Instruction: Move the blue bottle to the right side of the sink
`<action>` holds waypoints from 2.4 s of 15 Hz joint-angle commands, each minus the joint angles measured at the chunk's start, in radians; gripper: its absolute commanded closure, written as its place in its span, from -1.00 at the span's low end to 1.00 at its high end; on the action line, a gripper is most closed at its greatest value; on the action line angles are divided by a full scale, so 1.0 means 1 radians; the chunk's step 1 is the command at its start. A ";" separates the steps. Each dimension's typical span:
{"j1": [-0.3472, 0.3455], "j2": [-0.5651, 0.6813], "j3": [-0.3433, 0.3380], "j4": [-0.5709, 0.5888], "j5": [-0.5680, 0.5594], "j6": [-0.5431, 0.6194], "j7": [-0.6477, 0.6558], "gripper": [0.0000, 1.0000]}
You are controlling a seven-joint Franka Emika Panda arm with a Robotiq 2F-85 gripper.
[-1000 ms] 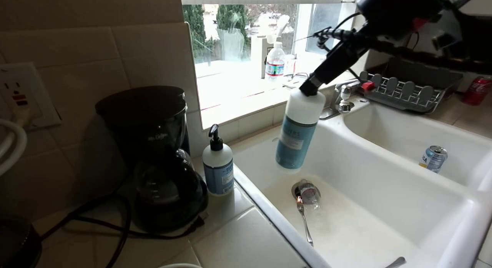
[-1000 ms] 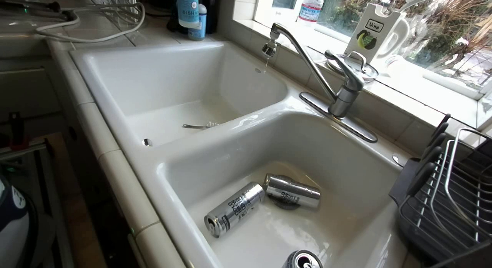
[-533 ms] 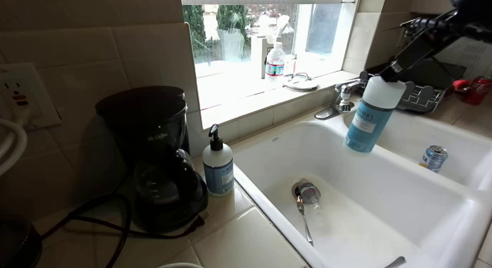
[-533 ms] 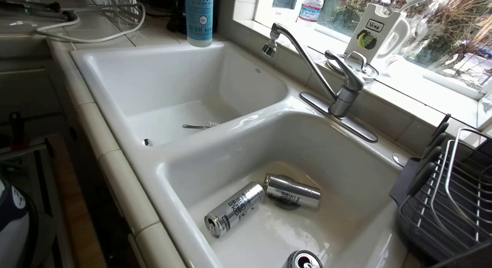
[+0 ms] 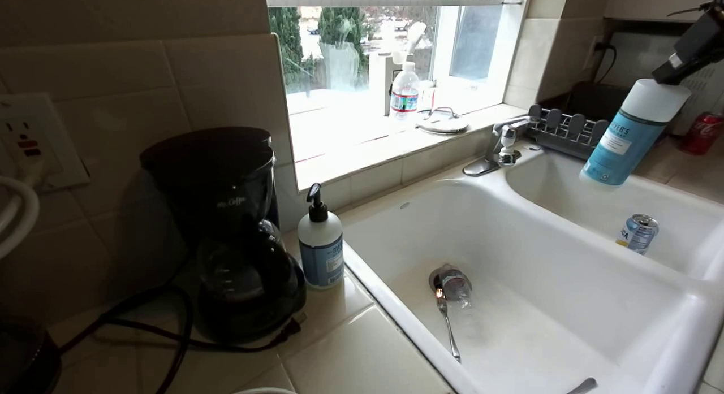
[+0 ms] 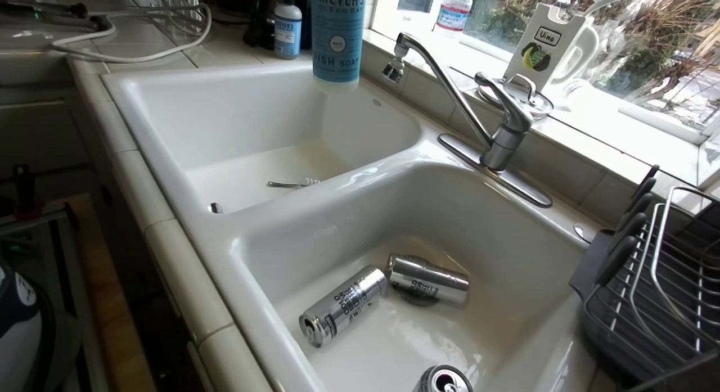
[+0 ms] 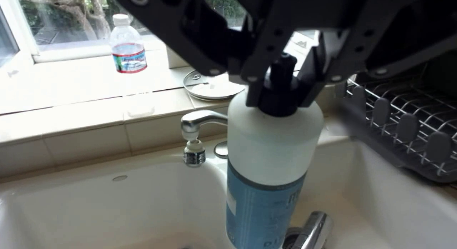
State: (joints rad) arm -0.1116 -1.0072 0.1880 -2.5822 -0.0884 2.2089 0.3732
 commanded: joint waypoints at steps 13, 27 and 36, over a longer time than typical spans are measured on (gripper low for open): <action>-0.204 0.088 -0.010 0.069 -0.112 0.031 0.062 0.85; -0.471 0.610 -0.097 0.599 -0.331 0.020 0.406 0.85; -0.397 0.725 -0.200 0.721 -0.356 -0.003 0.368 0.85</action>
State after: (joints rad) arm -0.5540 -0.3616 0.0569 -1.9497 -0.3997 2.2299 0.7593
